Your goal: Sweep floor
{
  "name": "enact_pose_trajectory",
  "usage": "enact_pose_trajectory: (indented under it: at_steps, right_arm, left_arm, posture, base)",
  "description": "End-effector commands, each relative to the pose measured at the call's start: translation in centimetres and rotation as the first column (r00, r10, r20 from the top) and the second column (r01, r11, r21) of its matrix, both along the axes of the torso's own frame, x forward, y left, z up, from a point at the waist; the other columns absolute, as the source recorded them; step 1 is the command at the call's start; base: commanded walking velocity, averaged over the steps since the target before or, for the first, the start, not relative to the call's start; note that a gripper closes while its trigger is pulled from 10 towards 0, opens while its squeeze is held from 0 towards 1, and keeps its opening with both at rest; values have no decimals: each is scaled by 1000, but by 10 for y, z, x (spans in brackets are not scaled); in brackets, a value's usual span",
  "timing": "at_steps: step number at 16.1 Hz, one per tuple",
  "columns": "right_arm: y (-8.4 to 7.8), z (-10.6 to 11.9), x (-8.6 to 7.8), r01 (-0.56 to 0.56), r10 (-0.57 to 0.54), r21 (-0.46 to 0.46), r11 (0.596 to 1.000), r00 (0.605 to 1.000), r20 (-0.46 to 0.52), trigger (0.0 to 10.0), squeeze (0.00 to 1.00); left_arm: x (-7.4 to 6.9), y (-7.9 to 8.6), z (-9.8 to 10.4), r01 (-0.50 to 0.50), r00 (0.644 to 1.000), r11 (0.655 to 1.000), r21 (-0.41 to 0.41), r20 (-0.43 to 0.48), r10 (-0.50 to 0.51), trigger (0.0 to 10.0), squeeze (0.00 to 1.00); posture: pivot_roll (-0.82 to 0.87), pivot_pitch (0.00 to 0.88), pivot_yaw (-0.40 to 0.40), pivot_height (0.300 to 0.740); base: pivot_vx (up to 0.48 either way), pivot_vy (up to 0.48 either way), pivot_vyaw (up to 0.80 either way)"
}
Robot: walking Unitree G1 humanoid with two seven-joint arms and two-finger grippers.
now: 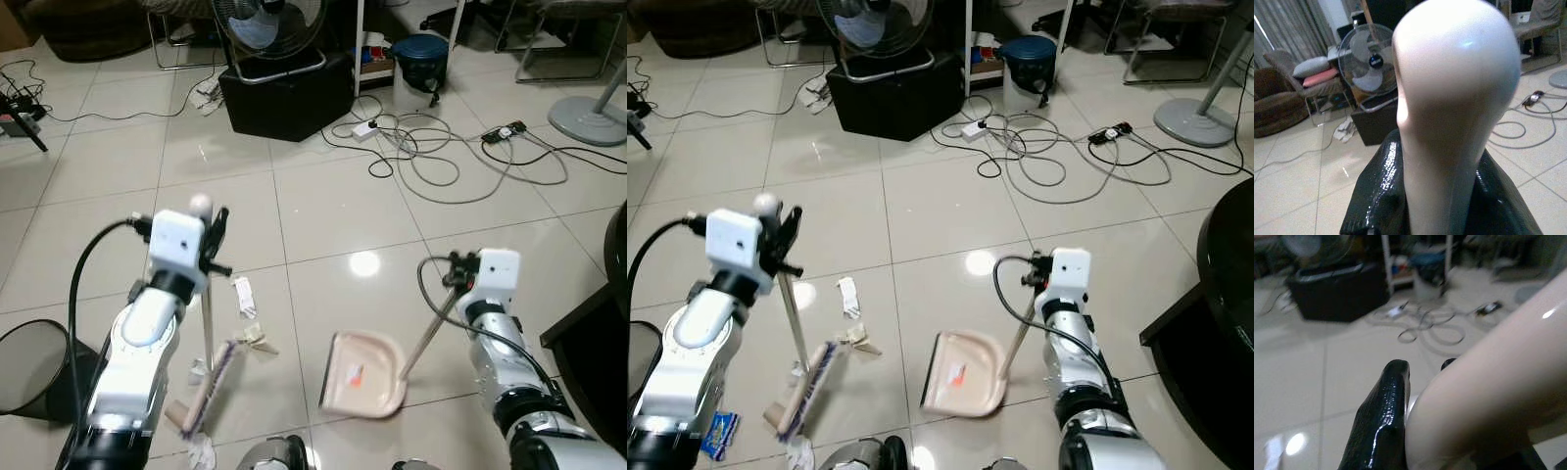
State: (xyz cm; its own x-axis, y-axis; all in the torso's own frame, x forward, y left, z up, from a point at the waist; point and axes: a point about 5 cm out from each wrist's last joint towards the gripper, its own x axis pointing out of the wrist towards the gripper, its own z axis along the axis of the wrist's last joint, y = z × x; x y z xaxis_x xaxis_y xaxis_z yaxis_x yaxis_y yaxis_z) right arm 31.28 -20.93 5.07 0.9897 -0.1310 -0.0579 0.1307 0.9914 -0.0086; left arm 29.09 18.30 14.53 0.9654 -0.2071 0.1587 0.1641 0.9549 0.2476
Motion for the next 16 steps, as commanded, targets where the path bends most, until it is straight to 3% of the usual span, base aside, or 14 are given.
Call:
enact_pose_trajectory:
  at_steps: [1,4,10,12,13,16]
  right_arm:
    - [-5,13,2,58,-57,-7,998,995,83,0,0]
    - [-5,29,4,128,-120,-37,991,978,172,0,0]
    - [1,54,10,81,-66,-54,995,969,239,0,0]
    - [7,54,12,-2,6,-19,1000,980,199,0,0]
    - [14,59,13,-107,100,25,994,977,188,0,0]
    - [20,82,13,-284,259,66,957,933,250,0,0]
  left_arm:
    - [3,2,6,-3,999,1000,2,38,3,10000,0]
    - [11,-1,11,8,999,999,-54,49,-5,10000,0]
    - [15,5,10,-37,999,996,-78,34,39,10000,0]
    - [16,8,11,-58,998,996,-60,21,60,10000,0]
    - [17,8,16,-67,997,997,-46,30,68,10000,0]
    - [18,10,23,-80,996,996,-29,44,81,10000,0]
  posture:
    - [-21,61,86,740]
    - [-41,45,81,740]
    - [-47,17,72,740]
    - [-44,17,66,740]
    - [-42,19,62,740]
    - [-44,23,55,740]
  base:
    - [0,0,0]
    - [0,0,0]
    - [0,0,0]
    - [0,0,0]
    - [0,0,0]
    - [0,0,0]
